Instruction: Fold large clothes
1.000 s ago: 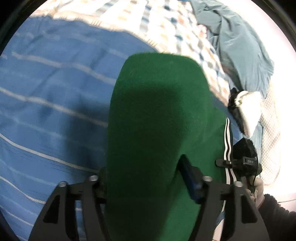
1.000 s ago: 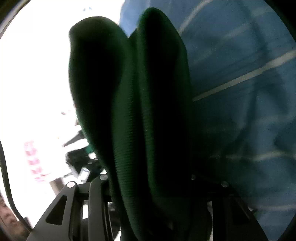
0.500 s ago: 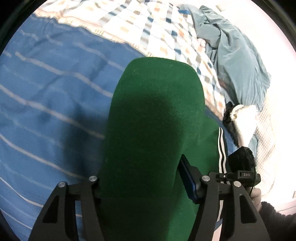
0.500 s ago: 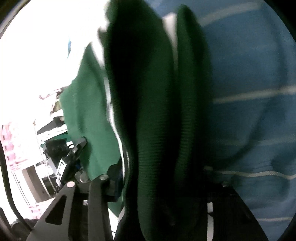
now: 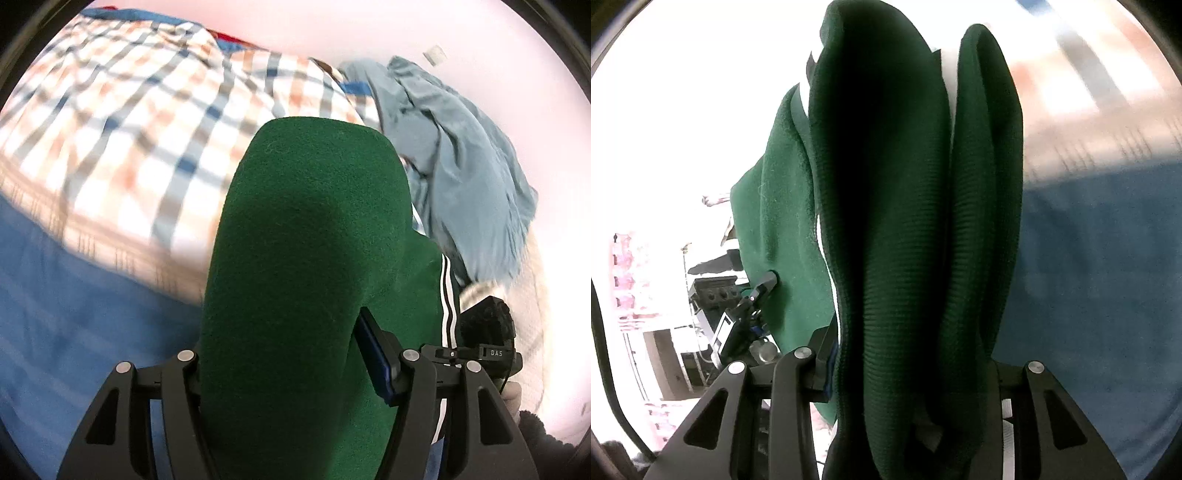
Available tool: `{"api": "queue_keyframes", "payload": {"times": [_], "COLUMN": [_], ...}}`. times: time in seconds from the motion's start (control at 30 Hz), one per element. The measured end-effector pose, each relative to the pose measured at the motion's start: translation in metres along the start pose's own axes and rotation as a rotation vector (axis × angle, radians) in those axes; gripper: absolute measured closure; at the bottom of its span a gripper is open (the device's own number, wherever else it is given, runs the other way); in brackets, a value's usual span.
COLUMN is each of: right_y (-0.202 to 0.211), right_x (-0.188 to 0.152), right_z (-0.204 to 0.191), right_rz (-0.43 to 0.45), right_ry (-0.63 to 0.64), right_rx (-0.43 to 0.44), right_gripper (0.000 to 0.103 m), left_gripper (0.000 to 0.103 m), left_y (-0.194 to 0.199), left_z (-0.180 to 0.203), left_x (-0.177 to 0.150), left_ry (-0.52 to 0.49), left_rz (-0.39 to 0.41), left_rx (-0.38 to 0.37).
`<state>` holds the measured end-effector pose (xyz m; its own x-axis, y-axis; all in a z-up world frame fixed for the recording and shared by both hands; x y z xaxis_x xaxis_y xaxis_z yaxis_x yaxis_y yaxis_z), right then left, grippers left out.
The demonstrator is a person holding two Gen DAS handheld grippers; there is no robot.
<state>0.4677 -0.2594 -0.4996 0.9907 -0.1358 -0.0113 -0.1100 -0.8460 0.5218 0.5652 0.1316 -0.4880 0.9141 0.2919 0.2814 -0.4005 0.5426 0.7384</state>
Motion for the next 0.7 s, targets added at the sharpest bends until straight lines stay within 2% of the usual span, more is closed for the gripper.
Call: {"api": "queue_keyframes", "payload": {"times": [0.07, 0.17, 0.27, 0.33, 0.4, 0.47, 0.53, 0.6, 0.63, 0.7], "right_y": [-0.017, -0.039, -0.070, -0.087, -0.104, -0.112, -0.117, -0.124, -0.123, -0.120], "right_x": [0.061, 0.135, 0.191, 0.230, 0.254, 0.271, 0.281, 0.279, 0.275, 0.263], "right_z": [-0.013, -0.016, -0.022, -0.016, -0.010, 0.003, 0.011, 0.003, 0.003, -0.002], "right_rz": [0.004, 0.003, -0.004, -0.013, -0.021, -0.035, -0.044, -0.043, -0.042, -0.024], "right_ry": [0.007, 0.020, 0.017, 0.016, 0.012, 0.016, 0.012, 0.022, 0.032, 0.055], "right_rx": [-0.004, -0.017, -0.027, -0.053, -0.082, -0.134, -0.141, -0.148, -0.177, -0.234], "right_gripper": [0.062, 0.062, 0.062, 0.062, 0.062, 0.062, 0.059, 0.050, 0.041, 0.033], "left_gripper": [0.044, 0.044, 0.044, 0.044, 0.043, 0.030, 0.020, 0.018, 0.018, 0.018], "left_y": [-0.012, -0.038, -0.065, -0.084, -0.104, -0.121, -0.126, -0.127, -0.126, -0.124], "left_z": [-0.007, -0.023, -0.044, -0.054, -0.068, -0.084, -0.095, -0.098, -0.097, -0.091], "left_x": [0.034, 0.086, 0.123, 0.134, 0.137, 0.131, 0.124, 0.120, 0.120, 0.123], "left_ry": [0.001, 0.003, 0.006, 0.007, 0.022, 0.017, 0.015, 0.006, 0.002, -0.006], "left_rz": [0.008, 0.010, 0.002, -0.007, -0.015, -0.006, 0.019, 0.048, 0.055, 0.062], "left_rx": [0.013, 0.037, 0.065, 0.084, 0.108, 0.129, 0.116, 0.106, 0.112, 0.150]}}
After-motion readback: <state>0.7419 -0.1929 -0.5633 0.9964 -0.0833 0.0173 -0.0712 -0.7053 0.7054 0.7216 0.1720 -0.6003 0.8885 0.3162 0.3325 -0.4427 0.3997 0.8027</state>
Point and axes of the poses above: each gripper's, at about its wrist camera, not at the fingertips, and y roughly against the way its jaws point, z to its right, x to its top, the point moved 3 cm from there along -y, roughly the way its jaws point, and after that the axes turned 7 degrees about y, right-handed, at the moved point
